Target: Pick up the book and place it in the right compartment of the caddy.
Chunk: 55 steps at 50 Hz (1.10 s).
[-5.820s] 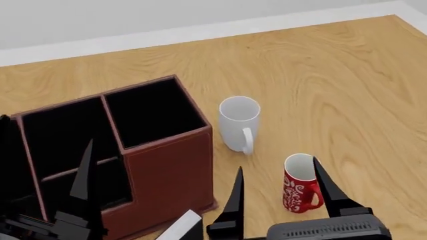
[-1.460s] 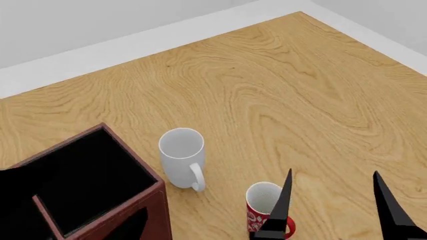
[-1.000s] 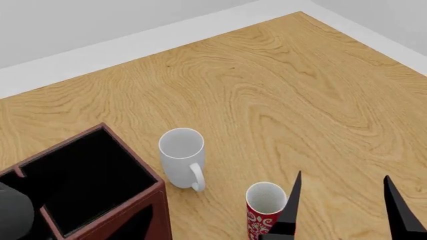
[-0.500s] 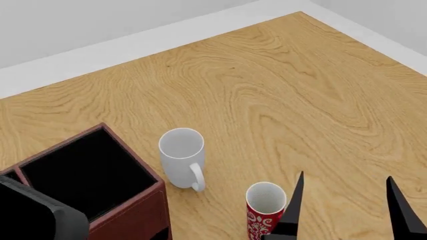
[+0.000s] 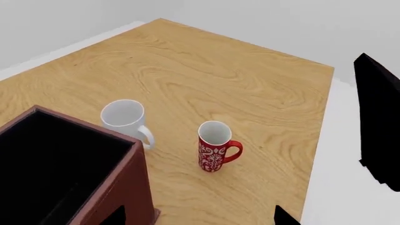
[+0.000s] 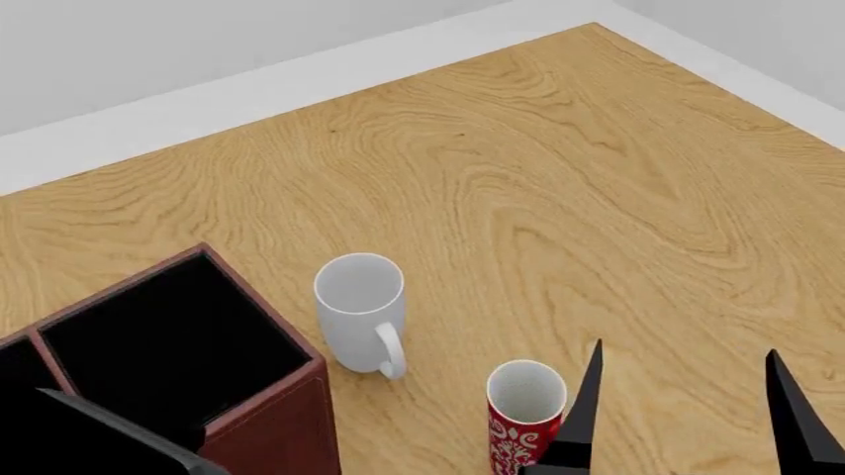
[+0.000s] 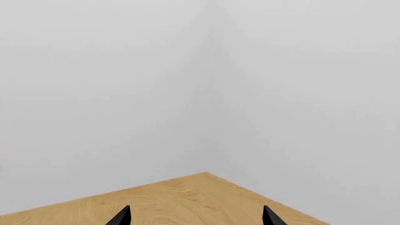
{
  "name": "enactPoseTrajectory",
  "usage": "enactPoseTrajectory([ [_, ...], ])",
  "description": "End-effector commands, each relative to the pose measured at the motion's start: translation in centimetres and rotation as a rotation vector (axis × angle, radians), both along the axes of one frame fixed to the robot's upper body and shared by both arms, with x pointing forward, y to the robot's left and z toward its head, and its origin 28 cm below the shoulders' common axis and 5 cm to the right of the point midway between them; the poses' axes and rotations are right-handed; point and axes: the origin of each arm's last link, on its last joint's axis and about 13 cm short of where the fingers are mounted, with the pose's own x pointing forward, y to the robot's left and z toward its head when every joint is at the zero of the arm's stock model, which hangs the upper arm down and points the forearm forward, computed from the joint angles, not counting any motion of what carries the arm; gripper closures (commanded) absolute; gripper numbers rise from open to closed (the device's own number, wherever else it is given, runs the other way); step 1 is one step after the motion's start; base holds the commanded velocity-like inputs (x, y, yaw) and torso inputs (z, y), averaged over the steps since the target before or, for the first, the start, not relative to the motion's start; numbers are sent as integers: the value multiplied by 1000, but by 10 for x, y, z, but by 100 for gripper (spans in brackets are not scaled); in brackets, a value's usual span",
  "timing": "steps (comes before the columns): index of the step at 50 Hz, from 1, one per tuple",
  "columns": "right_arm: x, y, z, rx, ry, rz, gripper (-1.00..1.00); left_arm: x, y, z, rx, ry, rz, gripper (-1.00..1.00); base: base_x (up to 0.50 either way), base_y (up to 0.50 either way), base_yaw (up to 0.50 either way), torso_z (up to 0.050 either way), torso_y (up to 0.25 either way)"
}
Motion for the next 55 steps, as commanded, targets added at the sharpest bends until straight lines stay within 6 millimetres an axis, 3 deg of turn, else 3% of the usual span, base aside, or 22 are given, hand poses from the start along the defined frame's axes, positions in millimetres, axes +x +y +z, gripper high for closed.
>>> enactPoseTrajectory([
  [1, 0, -1, -1, 2, 0, 4, -100, 0, -5, -13, 41, 30, -4, -100, 0, 0, 0, 0, 0],
  [40, 4, -3, -5, 13, 2, 13, -100, 10, -11, -45, 118, 94, 5, -100, 0, 0, 0, 0, 0],
  [55, 3, -2, -5, 13, 2, 15, -100, 4, -12, -57, 147, 121, -12, -100, 0, 0, 0, 0, 0],
])
